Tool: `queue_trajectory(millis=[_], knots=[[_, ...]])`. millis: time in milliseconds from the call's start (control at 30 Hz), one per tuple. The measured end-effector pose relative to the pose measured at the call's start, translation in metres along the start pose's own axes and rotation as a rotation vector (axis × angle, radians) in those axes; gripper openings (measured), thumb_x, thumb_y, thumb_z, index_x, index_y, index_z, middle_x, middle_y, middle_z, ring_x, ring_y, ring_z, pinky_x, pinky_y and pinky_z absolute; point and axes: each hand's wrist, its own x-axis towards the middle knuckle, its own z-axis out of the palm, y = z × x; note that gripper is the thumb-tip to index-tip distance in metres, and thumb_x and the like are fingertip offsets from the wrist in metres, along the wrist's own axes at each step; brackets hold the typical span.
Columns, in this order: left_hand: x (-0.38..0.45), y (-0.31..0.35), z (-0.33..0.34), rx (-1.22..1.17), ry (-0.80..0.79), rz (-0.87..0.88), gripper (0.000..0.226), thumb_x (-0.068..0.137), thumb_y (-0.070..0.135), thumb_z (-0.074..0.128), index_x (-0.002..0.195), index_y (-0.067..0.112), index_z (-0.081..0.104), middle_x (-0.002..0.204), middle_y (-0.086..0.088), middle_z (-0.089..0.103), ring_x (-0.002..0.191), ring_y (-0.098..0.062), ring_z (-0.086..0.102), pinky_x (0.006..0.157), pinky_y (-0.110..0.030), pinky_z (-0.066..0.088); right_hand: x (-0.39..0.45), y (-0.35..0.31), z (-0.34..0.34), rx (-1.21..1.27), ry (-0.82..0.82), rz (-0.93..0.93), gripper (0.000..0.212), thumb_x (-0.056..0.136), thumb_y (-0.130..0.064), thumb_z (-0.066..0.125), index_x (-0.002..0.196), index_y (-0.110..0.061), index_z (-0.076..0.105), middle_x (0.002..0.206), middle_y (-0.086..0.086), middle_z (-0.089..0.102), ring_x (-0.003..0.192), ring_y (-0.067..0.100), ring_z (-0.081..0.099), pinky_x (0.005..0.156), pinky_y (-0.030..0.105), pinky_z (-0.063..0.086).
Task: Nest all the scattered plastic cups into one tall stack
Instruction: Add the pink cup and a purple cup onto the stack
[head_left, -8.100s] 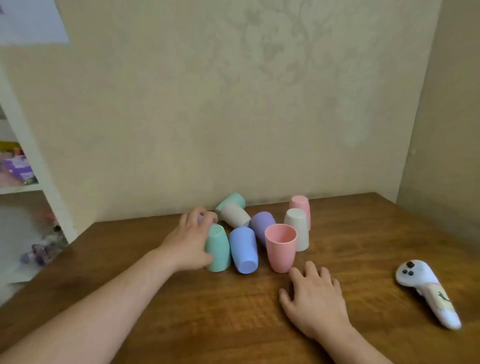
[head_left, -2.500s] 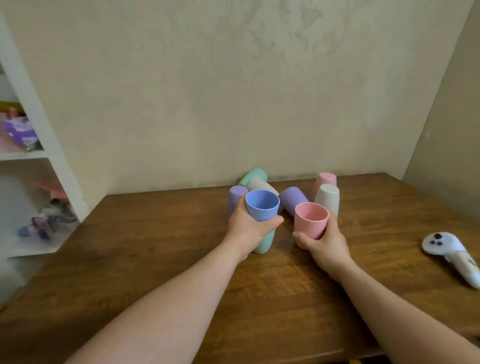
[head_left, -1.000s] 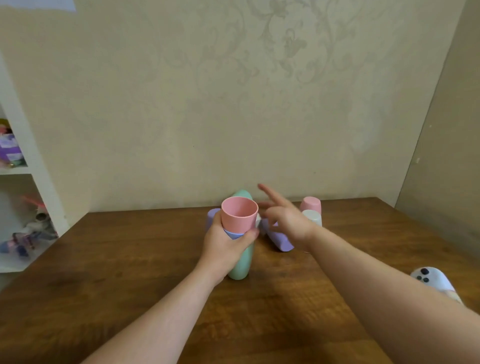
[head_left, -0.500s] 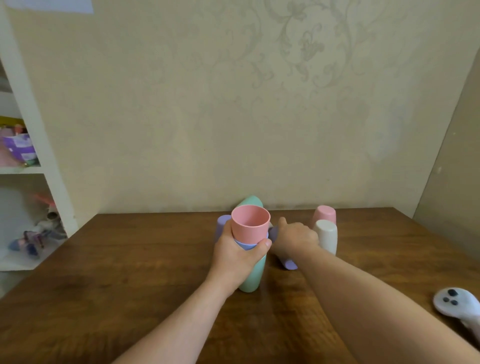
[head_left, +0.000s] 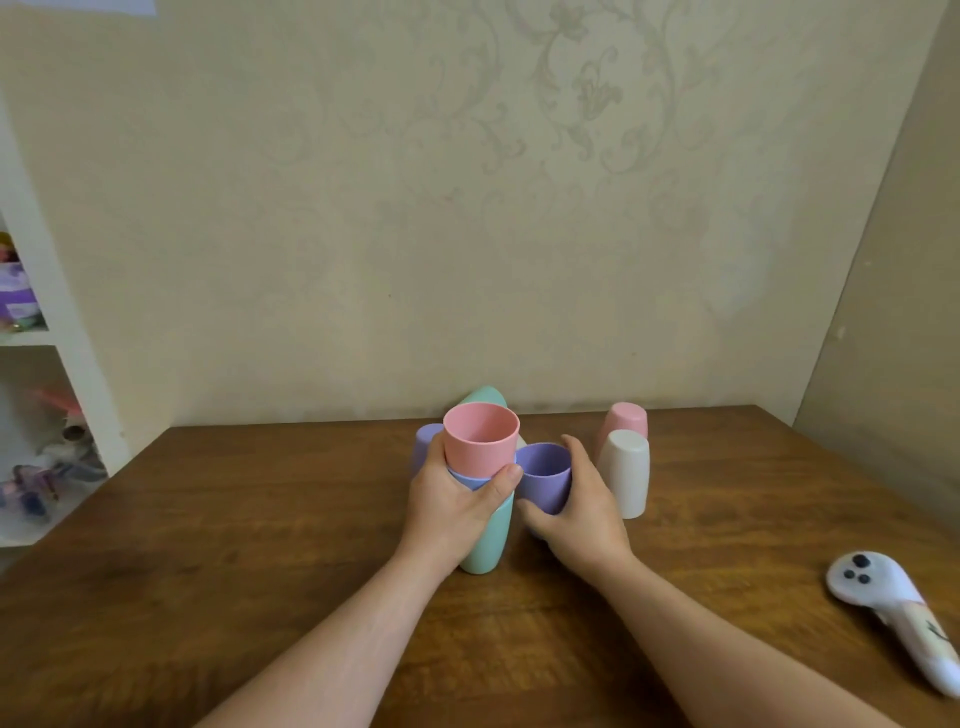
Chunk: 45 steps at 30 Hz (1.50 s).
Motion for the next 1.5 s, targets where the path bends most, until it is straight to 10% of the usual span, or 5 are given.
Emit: queue_trajectory(millis=[167,567,1067,1300,1500], knots=[[-0.005,0.005,0.002,-0.041,0.001,-0.032,0.061,0.083,0.032,0.099,0.124,0.042,0.055,0.122,0.015,0.073,0.109,-0.009,0.073,0.079,-0.02,0.055,0.006,-0.008,-0.007,0.179,-0.138,0.124,0.091,0.079,-0.032,0.091,0.152,-0.032,0.037,0.138,-0.011,0.058,0.103,0.006,0.062,0.074,0.017,0.053],[-0.011,0.02,0.002,-0.114,-0.031,-0.13,0.069,0.084,0.035,0.097,0.132,0.046,0.05,0.127,0.009,0.071,0.116,-0.015,0.07,0.094,-0.036,0.059,0.043,-0.162,-0.072,0.56,-0.007,-0.149,0.08,0.084,-0.025,0.09,0.149,-0.028,0.045,0.123,-0.012,0.061,0.103,0.011,0.069,0.087,0.037,0.063],[-0.016,0.033,0.006,-0.092,-0.018,-0.022,0.047,0.092,0.008,0.086,0.102,0.041,0.055,0.107,0.01,0.073,0.099,-0.016,0.076,0.09,-0.045,0.068,0.005,-0.102,-0.003,0.535,-0.178,-0.109,0.103,0.07,-0.034,0.096,0.152,-0.052,0.035,0.137,-0.016,0.066,0.118,0.009,0.07,0.103,0.042,0.06],[-0.029,-0.018,-0.001,0.078,-0.211,-0.176,0.069,0.09,0.019,0.092,0.136,0.044,0.046,0.125,0.014,0.067,0.109,-0.002,0.066,0.078,-0.017,0.053,-0.002,-0.085,0.009,0.418,-0.179,-0.108,0.102,0.066,-0.032,0.095,0.15,-0.047,0.04,0.128,-0.018,0.071,0.117,0.011,0.071,0.099,0.046,0.062],[-0.031,-0.027,0.001,0.29,-0.242,-0.157,0.075,0.084,0.028,0.085,0.15,0.036,0.05,0.137,0.01,0.071,0.121,-0.019,0.07,0.103,-0.042,0.062,-0.017,-0.05,0.024,0.37,-0.175,-0.029,0.098,0.063,-0.041,0.095,0.146,-0.047,0.044,0.129,-0.02,0.07,0.116,0.005,0.07,0.098,0.042,0.062]])
